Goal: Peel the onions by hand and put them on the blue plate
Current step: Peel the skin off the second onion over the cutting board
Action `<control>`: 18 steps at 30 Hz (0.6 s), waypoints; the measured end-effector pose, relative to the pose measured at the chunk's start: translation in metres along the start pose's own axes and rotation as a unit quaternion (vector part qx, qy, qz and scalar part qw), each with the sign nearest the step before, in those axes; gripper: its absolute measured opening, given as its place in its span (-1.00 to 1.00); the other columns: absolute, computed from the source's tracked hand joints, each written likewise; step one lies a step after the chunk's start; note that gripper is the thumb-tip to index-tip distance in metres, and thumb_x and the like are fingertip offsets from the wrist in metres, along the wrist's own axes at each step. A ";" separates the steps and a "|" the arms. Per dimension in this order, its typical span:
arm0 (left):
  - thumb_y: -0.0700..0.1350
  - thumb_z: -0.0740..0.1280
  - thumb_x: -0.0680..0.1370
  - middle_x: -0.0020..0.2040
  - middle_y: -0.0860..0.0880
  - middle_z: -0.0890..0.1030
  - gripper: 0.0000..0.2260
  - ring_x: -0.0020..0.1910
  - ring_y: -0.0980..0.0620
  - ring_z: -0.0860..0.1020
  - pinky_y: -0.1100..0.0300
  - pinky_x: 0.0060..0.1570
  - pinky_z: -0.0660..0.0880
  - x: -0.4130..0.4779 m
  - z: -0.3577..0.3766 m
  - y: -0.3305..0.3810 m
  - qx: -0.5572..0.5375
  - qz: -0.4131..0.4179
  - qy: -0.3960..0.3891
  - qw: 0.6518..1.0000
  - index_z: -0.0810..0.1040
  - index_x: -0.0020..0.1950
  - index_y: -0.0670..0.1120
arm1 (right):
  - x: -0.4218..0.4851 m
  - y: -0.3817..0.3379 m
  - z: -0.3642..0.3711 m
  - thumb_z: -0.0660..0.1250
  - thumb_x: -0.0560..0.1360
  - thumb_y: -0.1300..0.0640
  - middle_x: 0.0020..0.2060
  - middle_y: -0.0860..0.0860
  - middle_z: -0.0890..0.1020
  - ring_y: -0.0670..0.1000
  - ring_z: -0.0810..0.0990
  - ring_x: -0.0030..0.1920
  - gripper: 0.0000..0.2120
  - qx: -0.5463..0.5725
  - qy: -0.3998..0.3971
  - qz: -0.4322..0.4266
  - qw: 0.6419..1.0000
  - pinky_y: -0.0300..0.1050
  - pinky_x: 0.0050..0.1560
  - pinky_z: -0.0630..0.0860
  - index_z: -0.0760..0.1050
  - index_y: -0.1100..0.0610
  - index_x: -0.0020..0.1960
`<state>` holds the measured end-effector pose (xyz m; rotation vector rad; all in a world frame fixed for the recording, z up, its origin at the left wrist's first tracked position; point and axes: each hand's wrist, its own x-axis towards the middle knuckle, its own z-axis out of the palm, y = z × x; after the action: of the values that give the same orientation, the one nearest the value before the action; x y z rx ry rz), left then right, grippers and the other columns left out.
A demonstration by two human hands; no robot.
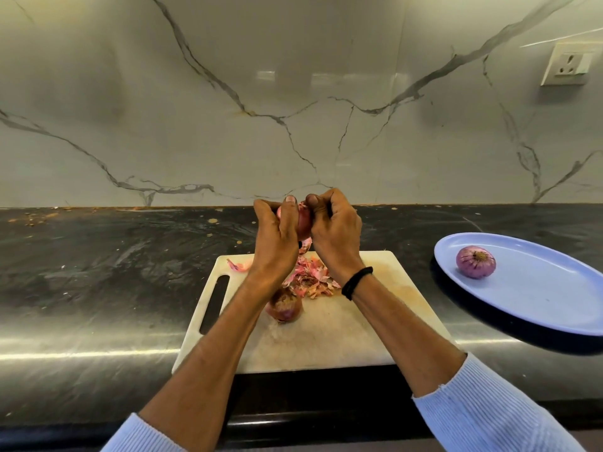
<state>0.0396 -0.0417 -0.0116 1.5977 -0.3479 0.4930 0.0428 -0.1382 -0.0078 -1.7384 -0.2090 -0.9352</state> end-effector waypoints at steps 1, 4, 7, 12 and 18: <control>0.06 0.09 0.70 -0.06 0.00 0.42 -0.78 -0.09 0.06 0.50 0.05 -0.11 0.57 -0.001 0.001 0.000 0.006 0.013 0.002 1.000 0.21 0.11 -0.10 | -0.001 -0.002 0.001 0.29 0.63 0.12 -0.32 -0.12 0.56 -0.26 0.52 -0.30 -0.82 0.000 0.010 0.006 1.000 -0.41 -0.34 0.40 0.48 0.14 -0.13; 0.01 0.10 0.71 -0.16 0.00 0.40 -0.81 -0.24 0.09 0.44 0.07 -0.25 0.50 -0.004 0.004 0.002 0.023 0.056 0.020 0.998 0.20 0.09 -0.10 | -0.003 -0.009 0.005 0.29 0.64 0.13 -0.33 -0.07 0.57 -0.21 0.51 -0.33 -0.80 -0.001 0.038 0.041 0.998 -0.42 -0.38 0.37 0.45 0.13 -0.16; -0.05 0.11 0.71 -0.21 -0.02 0.41 -0.86 -0.30 0.08 0.41 0.07 -0.33 0.46 -0.007 0.008 0.002 0.044 0.092 0.037 0.994 0.19 0.06 -0.08 | -0.002 -0.016 0.008 0.27 0.64 0.15 -0.24 0.01 0.63 -0.15 0.54 -0.26 -0.81 0.024 0.066 0.102 0.992 -0.43 -0.38 0.38 0.47 0.15 -0.15; -0.08 0.09 0.71 -0.20 -0.01 0.39 -0.88 -0.29 0.10 0.40 0.14 -0.31 0.47 -0.008 0.006 0.003 0.042 0.086 0.016 0.995 0.18 0.06 -0.09 | 0.002 -0.019 0.008 0.27 0.64 0.08 -0.24 0.03 0.62 0.00 0.58 -0.17 -0.76 0.052 0.070 0.195 0.977 -0.20 -0.25 0.50 0.53 0.17 -0.15; -0.07 0.09 0.72 -0.08 0.01 0.38 -0.86 -0.15 0.13 0.45 0.13 -0.13 0.57 -0.007 0.004 0.005 0.025 0.046 -0.001 0.999 0.18 0.09 -0.12 | 0.006 -0.016 0.008 0.30 0.59 0.14 -0.28 0.04 0.54 0.05 0.53 -0.16 -0.72 0.148 0.072 0.277 0.947 0.03 -0.10 0.54 0.49 0.11 -0.30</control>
<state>0.0317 -0.0470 -0.0104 1.6354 -0.4140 0.5738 0.0416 -0.1268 0.0076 -1.3363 0.2201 -0.5741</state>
